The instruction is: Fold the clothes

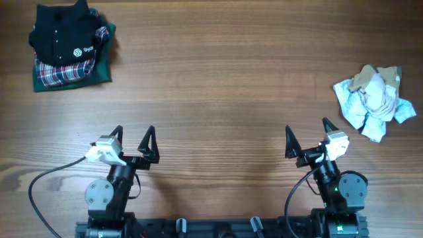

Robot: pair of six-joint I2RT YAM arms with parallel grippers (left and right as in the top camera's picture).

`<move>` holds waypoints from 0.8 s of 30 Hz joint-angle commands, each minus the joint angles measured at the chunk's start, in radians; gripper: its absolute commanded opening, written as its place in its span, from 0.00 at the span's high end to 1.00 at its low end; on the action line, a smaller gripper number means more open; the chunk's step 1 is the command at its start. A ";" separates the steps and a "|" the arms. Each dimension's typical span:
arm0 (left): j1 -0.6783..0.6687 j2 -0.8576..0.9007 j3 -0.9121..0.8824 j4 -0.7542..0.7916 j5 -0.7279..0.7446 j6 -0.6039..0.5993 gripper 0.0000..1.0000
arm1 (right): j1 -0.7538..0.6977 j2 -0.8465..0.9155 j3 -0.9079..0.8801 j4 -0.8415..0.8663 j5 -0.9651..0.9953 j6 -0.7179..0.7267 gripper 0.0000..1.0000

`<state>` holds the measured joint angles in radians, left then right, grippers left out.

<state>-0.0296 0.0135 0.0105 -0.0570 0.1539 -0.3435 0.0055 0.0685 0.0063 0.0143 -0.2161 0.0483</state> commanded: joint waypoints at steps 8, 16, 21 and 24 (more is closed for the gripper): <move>0.010 -0.005 -0.005 -0.005 0.004 -0.005 0.00 | 0.002 0.008 -0.001 0.003 0.013 0.006 0.01; 0.010 -0.005 -0.005 0.000 0.004 -0.005 0.00 | 0.002 0.008 -0.001 0.003 0.013 0.007 0.00; 0.008 -0.005 -0.005 0.063 0.293 -0.005 0.00 | 0.002 0.008 -0.001 0.044 -0.018 0.196 0.00; 0.007 -0.002 0.013 0.047 0.328 -0.026 0.00 | 0.002 0.008 0.014 0.121 -0.101 0.226 0.00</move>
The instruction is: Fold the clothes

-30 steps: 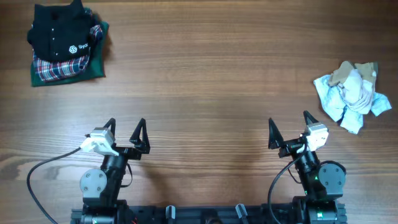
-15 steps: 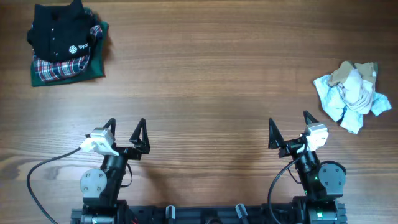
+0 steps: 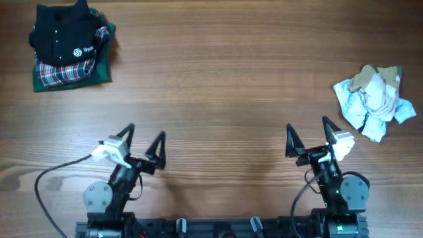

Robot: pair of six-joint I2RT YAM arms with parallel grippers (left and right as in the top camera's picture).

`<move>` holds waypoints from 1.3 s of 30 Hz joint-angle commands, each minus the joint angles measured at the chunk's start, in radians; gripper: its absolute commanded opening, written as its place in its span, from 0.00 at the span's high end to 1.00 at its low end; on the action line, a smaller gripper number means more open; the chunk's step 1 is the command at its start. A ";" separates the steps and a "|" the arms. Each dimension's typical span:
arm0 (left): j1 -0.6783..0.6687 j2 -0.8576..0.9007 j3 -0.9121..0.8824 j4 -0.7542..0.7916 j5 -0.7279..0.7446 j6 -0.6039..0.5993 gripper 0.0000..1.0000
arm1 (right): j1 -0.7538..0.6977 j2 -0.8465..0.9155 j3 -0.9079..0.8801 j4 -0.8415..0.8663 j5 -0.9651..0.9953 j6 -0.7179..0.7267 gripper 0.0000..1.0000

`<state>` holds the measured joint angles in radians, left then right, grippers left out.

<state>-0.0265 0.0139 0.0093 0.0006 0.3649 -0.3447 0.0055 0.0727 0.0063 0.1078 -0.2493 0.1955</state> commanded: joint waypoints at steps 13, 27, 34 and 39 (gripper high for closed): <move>-0.179 0.943 0.827 -0.437 0.109 0.076 0.00 | 0.002 0.882 0.928 -0.593 -0.178 -0.108 0.00; -0.635 1.592 1.028 -0.322 0.095 0.106 0.00 | -0.158 1.181 1.033 -0.737 0.129 0.138 0.05; -0.644 1.592 1.027 -0.373 0.084 0.094 0.00 | -0.327 1.338 1.033 -0.555 0.209 0.107 0.07; -0.646 1.592 1.025 -0.401 0.034 0.095 0.00 | -0.421 1.516 1.033 -0.430 0.209 0.063 0.09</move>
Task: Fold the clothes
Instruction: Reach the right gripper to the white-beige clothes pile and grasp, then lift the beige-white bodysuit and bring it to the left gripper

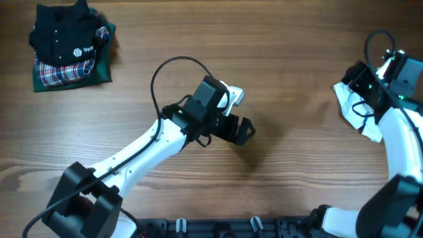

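Observation:
A crumpled pile of pale blue and white clothes [348,100] lies at the table's right edge, mostly covered by my right arm. My right gripper [351,80] is down on the pile's left part; its fingers are hidden by the wrist. My left arm reaches out to the middle of the table. There the left gripper [243,130] hangs over bare wood with its jaws apart and nothing between them, far from the pile.
A stack of folded clothes [66,49] sits at the far left corner: a black shirt on a plaid one on a green one. The left arm's cable [172,63] loops over the table's middle. The wooden table [284,39] stretches between stack and pile.
Both arms have left their places at the near edge. The left gripper is now over the table's middle, and the right gripper is on the crumpled pile at the right.
Both grippers first stood open and upright at the near edge, with the pile untouched at the right. A little later the left one had shifted slightly right. Now the left arm is stretched to the centre and the right arm covers the pile.

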Robot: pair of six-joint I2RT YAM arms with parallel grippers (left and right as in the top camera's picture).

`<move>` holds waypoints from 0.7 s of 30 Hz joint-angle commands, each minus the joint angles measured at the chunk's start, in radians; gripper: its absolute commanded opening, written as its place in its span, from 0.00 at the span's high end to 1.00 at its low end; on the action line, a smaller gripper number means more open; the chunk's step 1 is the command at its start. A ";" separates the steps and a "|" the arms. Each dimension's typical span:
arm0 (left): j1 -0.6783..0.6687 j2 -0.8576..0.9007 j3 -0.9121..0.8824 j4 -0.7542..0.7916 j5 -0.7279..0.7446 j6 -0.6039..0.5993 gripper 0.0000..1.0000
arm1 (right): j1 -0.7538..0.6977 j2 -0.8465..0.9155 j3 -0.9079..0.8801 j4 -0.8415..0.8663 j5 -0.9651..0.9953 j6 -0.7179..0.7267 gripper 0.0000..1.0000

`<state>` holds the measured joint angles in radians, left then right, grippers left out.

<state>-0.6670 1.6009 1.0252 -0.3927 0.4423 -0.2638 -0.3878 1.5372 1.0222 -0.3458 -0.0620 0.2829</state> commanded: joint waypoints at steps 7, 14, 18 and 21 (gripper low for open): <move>-0.005 0.005 0.009 -0.030 -0.104 0.018 0.00 | -0.082 0.182 0.018 0.156 0.123 -0.141 0.15; -0.005 0.005 0.009 -0.031 -0.119 0.018 0.00 | -0.084 0.295 0.018 0.189 0.145 -0.124 0.51; -0.005 0.005 0.009 -0.030 -0.119 0.018 0.00 | -0.084 0.289 0.018 0.176 0.167 -0.126 0.91; -0.005 0.005 0.009 -0.027 -0.124 0.018 0.00 | -0.082 0.232 0.018 0.143 0.111 -0.122 0.96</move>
<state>-0.6670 1.6012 1.0252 -0.4229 0.3370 -0.2634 -0.4683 1.8145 1.0237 -0.1799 0.0834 0.1585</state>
